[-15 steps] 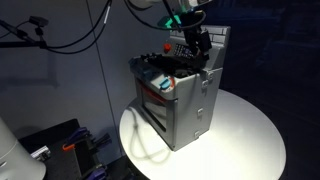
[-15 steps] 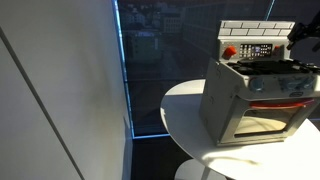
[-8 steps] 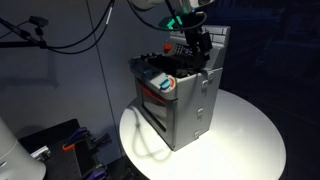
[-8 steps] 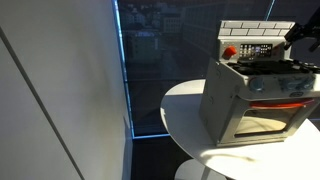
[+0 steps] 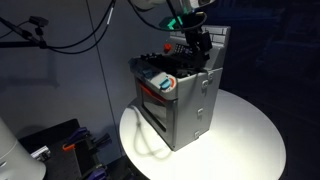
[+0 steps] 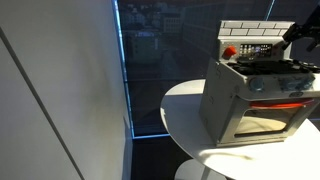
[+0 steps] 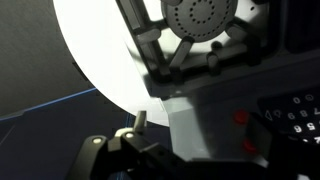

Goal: Press the top switch on the stove

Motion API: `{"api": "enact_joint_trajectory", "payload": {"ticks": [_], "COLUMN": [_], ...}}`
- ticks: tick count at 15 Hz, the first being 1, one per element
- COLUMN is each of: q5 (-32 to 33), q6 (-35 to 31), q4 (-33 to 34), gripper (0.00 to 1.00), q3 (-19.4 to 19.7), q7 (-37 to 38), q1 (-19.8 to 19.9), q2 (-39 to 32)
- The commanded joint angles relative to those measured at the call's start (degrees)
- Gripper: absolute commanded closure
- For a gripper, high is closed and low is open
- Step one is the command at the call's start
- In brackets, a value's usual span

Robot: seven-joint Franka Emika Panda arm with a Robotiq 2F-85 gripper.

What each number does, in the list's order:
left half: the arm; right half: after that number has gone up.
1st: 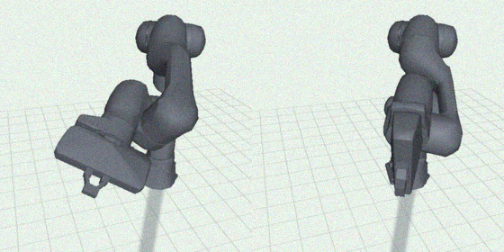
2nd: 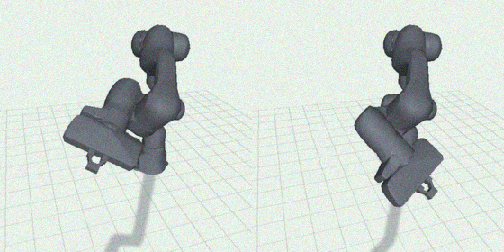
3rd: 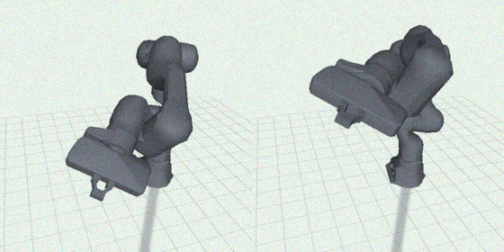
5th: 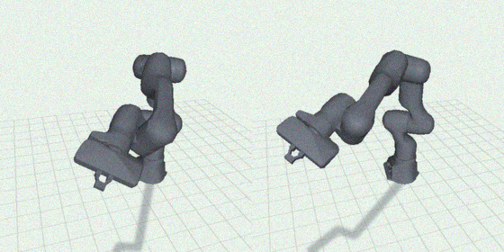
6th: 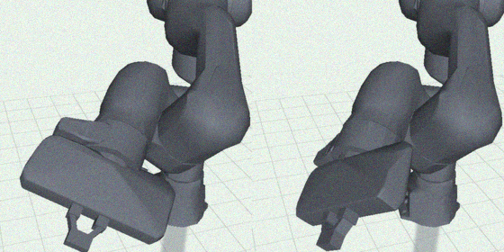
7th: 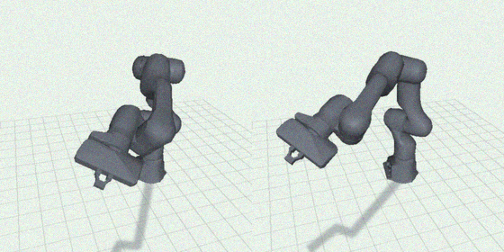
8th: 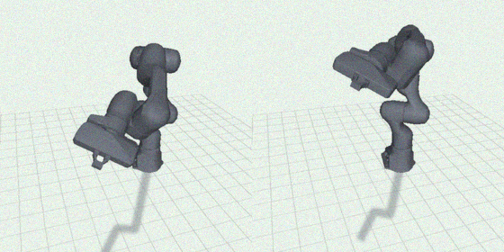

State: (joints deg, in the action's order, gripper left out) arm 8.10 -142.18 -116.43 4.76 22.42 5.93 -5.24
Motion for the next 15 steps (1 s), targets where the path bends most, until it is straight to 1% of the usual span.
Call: {"api": "enact_joint_trajectory", "payload": {"ticks": [1,15], "q5": [-1.5,-1.9], "q6": [0.7,0.8], "q4": [2.6,6.7], "gripper": [0.0,0.0], "q3": [0.7,1.1], "q7": [0.4,0.1], "q1": [-0.6,-0.8], "q2": [-1.6,-5.3]}}
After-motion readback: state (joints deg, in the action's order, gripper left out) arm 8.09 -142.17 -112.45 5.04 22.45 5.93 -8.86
